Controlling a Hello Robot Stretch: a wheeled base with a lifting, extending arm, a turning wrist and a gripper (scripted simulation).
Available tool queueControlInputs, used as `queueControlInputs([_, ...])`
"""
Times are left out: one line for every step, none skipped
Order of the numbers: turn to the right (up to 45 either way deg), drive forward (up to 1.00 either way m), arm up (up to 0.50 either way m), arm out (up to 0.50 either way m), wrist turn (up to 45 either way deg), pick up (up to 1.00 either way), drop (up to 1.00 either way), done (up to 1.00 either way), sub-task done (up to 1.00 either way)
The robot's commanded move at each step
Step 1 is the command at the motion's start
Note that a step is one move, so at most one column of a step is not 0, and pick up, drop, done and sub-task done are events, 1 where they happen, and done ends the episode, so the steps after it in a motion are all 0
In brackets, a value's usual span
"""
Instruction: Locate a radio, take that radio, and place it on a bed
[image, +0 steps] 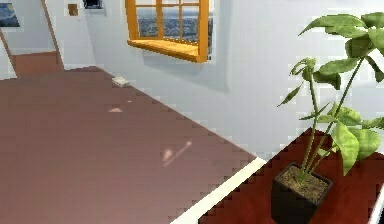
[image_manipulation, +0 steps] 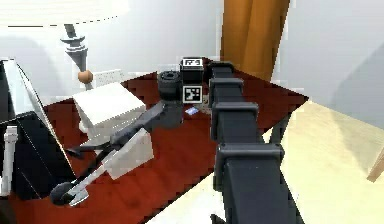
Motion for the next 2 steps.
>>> queueControlInputs([0.0,0.00,0.00,0.00,-24.0,0.00,0.00,0.00,0.00])
queueControlInputs([0.0,0.00,0.00,-0.20,0.0,0.00,0.00,0.00,0.00])
